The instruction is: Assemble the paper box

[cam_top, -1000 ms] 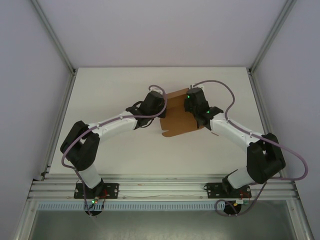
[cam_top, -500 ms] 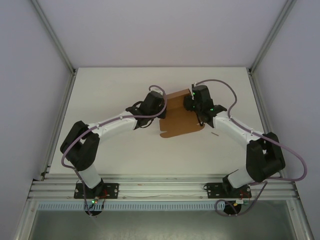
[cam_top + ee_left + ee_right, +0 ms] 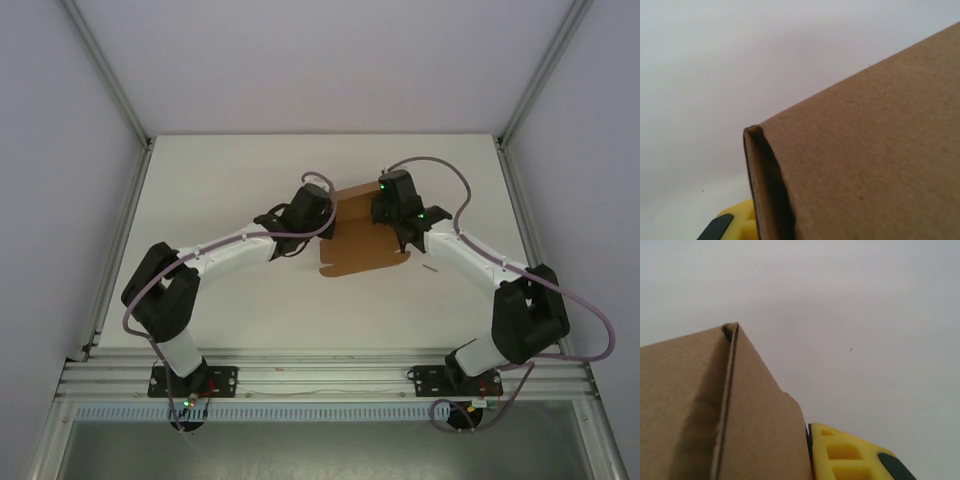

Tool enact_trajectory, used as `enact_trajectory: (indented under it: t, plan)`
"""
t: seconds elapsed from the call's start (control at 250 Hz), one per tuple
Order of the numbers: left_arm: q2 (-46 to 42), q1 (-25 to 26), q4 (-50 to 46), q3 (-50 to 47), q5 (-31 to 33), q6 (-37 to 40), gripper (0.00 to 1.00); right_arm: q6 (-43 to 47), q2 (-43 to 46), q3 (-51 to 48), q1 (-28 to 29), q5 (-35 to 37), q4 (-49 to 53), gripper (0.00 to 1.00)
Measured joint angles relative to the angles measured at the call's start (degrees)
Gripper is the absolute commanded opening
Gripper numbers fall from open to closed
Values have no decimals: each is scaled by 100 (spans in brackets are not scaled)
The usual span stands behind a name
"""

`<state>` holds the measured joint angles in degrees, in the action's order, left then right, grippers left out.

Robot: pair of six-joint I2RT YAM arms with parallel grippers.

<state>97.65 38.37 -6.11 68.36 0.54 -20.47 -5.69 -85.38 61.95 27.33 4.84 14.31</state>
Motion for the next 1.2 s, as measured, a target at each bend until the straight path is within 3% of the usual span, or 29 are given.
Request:
enact_trajectory:
  t: [0.032, 0.164, 0.336, 0.372, 0.464, 0.576, 0.919, 0.975, 1.035, 1.107, 1.199]
  plan:
    - [0, 0, -37, 28, 2, -22, 0, 39, -35, 35, 26, 98, 11, 0]
    - [46, 0, -144, 125, 46, -87, 0, 120, -234, 214, 140, 568, 70, 31]
    - [74, 0, -221, 136, 151, -219, 0, 155, -295, 223, 111, 774, 136, 48]
    - [74, 0, -232, 136, 162, -221, 0, 146, -293, 212, 101, 745, 131, 44]
    - [85, 4, -243, 144, 149, -223, 0, 201, -240, 125, 103, 586, 70, 12]
    - [96, 76, -240, 205, 168, -205, 0, 337, -160, 68, 136, 483, 160, 0]
    - [101, 76, -271, 210, 166, -238, 0, 385, -221, 74, 201, 745, 133, 0]
    - [107, 74, -295, 212, 168, -258, 0, 385, -236, 81, 221, 780, 131, 21]
    - [109, 74, -365, 212, 212, -310, 0, 332, -227, 76, 212, 774, 92, 50]
    - [109, 46, -448, 221, 323, -354, 0, 295, -120, -59, 96, 616, -37, 98]
    - [109, -35, -562, 249, 402, -348, 0, 304, 243, -407, -68, 90, -164, 100]
